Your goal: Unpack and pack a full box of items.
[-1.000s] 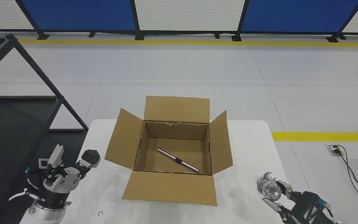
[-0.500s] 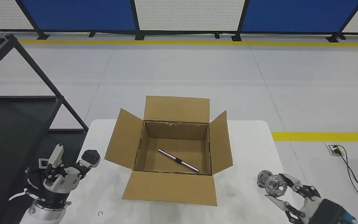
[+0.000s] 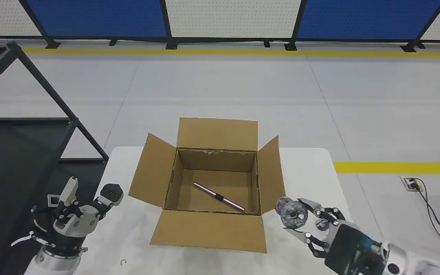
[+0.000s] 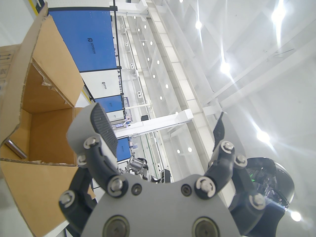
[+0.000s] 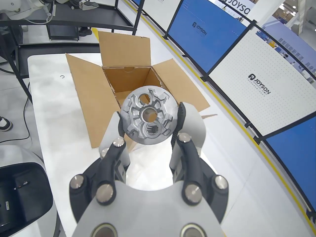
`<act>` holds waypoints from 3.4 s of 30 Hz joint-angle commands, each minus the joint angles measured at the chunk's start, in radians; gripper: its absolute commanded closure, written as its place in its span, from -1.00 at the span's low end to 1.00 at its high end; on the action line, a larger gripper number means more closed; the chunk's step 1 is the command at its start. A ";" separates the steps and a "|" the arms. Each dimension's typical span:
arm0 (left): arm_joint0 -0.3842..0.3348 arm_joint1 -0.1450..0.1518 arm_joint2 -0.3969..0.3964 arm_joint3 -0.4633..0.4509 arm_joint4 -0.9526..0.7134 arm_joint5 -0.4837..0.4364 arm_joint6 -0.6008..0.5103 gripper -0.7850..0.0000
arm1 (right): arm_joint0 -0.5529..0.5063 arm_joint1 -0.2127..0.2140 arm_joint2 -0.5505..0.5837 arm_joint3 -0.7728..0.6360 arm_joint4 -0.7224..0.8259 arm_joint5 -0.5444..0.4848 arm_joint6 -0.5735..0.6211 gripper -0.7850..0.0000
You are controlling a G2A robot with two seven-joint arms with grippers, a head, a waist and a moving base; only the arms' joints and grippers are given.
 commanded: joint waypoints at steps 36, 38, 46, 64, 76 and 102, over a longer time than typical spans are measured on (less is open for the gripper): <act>0.000 0.000 0.000 0.000 0.000 0.000 0.000 -1.00 | 0.794 -0.139 -0.799 0.495 0.091 0.661 0.295 1.00; 0.000 0.000 0.000 0.000 0.000 0.000 0.000 -1.00 | 0.857 -0.160 -0.840 0.579 0.097 0.704 0.300 1.00; 0.000 0.000 0.000 0.000 0.000 0.000 0.000 -1.00 | 1.007 -0.244 -0.970 0.879 0.139 0.842 0.274 1.00; 0.000 0.000 0.000 0.000 0.000 0.000 0.000 -1.00 | 1.041 -0.304 -1.034 1.051 0.191 0.927 0.247 1.00; 0.000 0.000 0.000 0.000 0.000 0.000 0.000 -1.00 | 1.042 -0.340 -1.041 1.230 0.270 0.830 0.216 1.00; 0.000 0.000 0.000 0.000 0.000 0.000 0.000 -1.00 | 1.158 -0.569 -1.188 1.735 0.313 0.767 0.108 1.00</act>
